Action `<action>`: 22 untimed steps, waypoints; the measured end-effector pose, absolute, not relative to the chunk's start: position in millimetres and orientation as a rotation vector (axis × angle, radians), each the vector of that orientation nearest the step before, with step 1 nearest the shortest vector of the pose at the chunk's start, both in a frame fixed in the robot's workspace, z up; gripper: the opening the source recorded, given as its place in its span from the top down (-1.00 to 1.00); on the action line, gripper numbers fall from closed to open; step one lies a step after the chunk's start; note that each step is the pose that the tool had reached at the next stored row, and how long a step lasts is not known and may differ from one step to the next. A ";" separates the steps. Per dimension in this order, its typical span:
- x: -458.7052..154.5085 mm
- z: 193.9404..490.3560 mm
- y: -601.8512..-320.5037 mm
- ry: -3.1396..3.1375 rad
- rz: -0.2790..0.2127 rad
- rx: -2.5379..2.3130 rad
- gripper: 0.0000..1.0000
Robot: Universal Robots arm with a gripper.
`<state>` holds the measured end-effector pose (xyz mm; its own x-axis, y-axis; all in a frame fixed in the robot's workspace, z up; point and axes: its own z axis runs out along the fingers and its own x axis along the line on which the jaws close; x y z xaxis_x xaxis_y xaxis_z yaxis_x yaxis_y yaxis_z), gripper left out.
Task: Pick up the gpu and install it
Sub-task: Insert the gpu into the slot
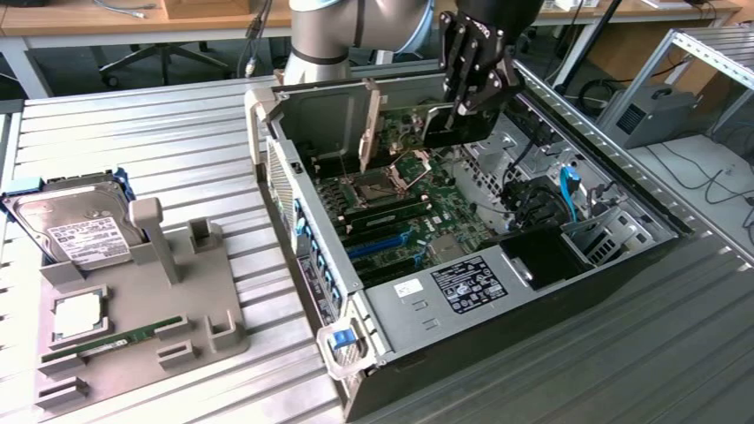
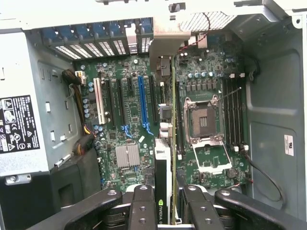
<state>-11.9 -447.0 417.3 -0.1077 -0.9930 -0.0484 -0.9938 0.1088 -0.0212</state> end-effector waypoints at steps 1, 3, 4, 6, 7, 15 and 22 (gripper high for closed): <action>-12.4 417.3 -447.0 2.301 0.026 -2.064 0.47; -13.5 417.4 -447.0 2.301 0.025 -2.064 0.47; -14.1 417.3 -447.0 2.301 0.026 -2.064 0.47; -14.9 416.9 -447.0 2.301 0.026 -2.064 0.47; -15.1 416.4 -447.0 2.301 0.026 -2.064 0.47; -15.8 411.1 -447.0 2.301 0.025 -2.064 0.47; -15.8 408.6 -447.0 2.301 0.026 -2.064 0.47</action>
<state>-15.8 -447.0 408.6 -0.1076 -0.9930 -0.0483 -0.9938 0.1087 -0.0211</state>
